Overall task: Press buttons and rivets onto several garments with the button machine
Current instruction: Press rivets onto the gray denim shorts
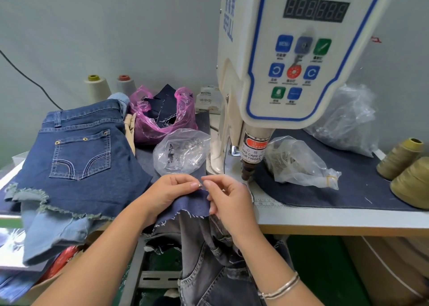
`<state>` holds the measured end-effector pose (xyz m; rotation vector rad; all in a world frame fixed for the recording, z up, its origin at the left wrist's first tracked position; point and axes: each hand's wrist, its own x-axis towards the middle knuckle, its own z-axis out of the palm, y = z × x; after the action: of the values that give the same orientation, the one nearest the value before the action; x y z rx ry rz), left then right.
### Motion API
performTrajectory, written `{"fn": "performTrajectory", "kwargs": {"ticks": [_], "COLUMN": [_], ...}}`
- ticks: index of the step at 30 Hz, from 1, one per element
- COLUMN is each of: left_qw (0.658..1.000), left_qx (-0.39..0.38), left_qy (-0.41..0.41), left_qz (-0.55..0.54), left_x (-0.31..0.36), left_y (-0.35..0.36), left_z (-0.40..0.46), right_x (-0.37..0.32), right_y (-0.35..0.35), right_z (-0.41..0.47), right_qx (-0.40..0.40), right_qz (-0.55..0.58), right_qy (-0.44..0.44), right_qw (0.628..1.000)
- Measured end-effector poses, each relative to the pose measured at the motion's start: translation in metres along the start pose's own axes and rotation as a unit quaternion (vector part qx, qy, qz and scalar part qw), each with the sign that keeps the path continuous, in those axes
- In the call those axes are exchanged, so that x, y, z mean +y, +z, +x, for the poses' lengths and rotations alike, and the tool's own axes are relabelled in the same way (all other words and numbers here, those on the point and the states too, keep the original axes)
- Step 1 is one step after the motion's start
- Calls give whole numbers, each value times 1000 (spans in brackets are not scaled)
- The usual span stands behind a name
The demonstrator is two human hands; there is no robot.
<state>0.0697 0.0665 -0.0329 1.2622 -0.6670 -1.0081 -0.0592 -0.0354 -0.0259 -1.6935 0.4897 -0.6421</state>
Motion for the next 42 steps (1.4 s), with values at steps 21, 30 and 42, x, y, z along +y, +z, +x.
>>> {"fn": "performTrajectory", "kwargs": {"ticks": [21,30,42], "left_qw": [999,999,998], "left_qx": [-25,-21,13], "left_qy": [-32,-35,-42], "left_qz": [-19,-7,33], "left_x": [3,1,2], "left_y": [-2,-5,-3], "left_z": [-1,2,3], "right_x": [2,4,-1], "right_y": [2,-2,-75], "right_z": [2,-9,-5], "right_qx": [4,52,51], "right_qz": [-70,-172,-103], "right_qy": [-8,-107,-45], "right_qw": [998,978,992]}}
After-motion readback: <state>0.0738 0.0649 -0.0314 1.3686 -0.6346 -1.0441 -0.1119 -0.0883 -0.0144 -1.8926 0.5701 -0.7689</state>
